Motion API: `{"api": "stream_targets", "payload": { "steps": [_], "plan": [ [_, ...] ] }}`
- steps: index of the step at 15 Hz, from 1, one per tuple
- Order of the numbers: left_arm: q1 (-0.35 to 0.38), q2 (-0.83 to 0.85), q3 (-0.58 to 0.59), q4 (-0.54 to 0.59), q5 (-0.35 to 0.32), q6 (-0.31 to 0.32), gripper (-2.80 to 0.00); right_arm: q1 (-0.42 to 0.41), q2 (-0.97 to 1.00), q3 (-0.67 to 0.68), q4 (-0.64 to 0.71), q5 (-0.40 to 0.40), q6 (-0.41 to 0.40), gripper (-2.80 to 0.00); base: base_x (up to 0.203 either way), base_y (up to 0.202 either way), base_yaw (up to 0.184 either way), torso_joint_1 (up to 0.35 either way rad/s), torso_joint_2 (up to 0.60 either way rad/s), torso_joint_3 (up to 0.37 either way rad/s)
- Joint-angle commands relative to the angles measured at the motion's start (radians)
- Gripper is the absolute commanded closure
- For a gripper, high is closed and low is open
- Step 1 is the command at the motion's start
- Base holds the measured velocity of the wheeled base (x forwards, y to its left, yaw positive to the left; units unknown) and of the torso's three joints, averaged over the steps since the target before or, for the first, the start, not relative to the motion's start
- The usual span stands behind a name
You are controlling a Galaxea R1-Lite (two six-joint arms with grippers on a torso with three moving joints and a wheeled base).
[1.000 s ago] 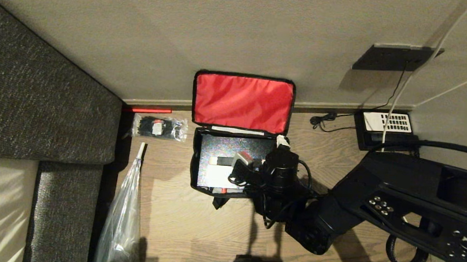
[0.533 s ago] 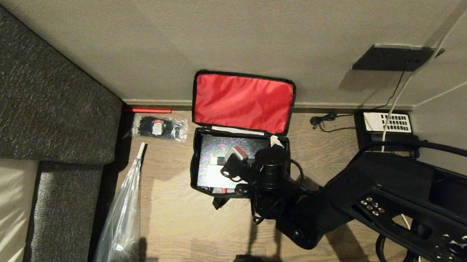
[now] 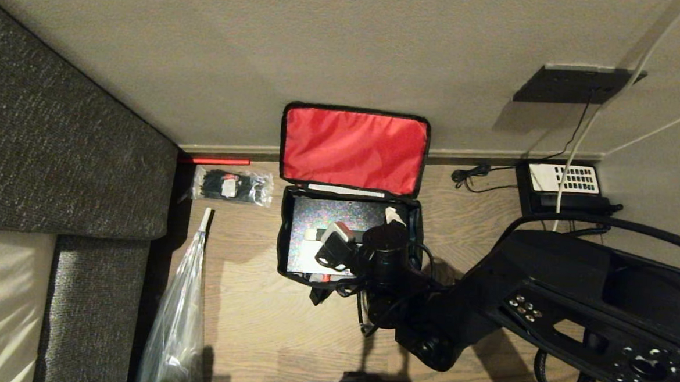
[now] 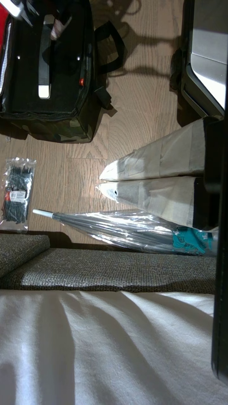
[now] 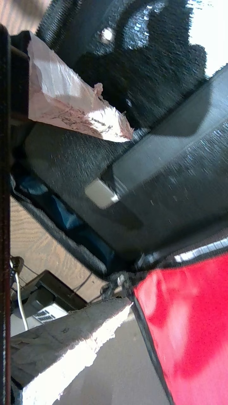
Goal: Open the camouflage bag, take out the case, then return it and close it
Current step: Grip the handle
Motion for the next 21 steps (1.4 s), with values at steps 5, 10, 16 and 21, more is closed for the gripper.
{"api": "stream_targets", "payload": {
  "steps": [5,10,16,21],
  "plan": [
    [0.000,-0.002,0.003,0.000,0.001,-0.001,0.00,-0.003,0.055,-0.034,-0.012,0.016,-0.015,-2.80,0.000,0.000,0.000,0.000,0.00,0.000],
    [0.000,-0.002,0.003,0.000,0.001,-0.001,0.00,-0.017,0.096,-0.070,-0.037,0.025,-0.018,-2.80,0.000,0.000,0.000,0.000,0.00,0.000],
    [0.000,-0.002,0.003,0.000,0.001,-0.001,0.00,-0.037,0.122,-0.137,-0.081,0.027,-0.066,-2.80,0.000,0.000,0.000,0.000,0.00,0.000],
    [0.000,-0.002,0.003,0.000,0.001,-0.001,0.00,-0.043,0.115,-0.171,-0.148,0.026,-0.114,-2.80,0.000,0.000,0.000,0.000,0.00,0.000]
  ]
}}
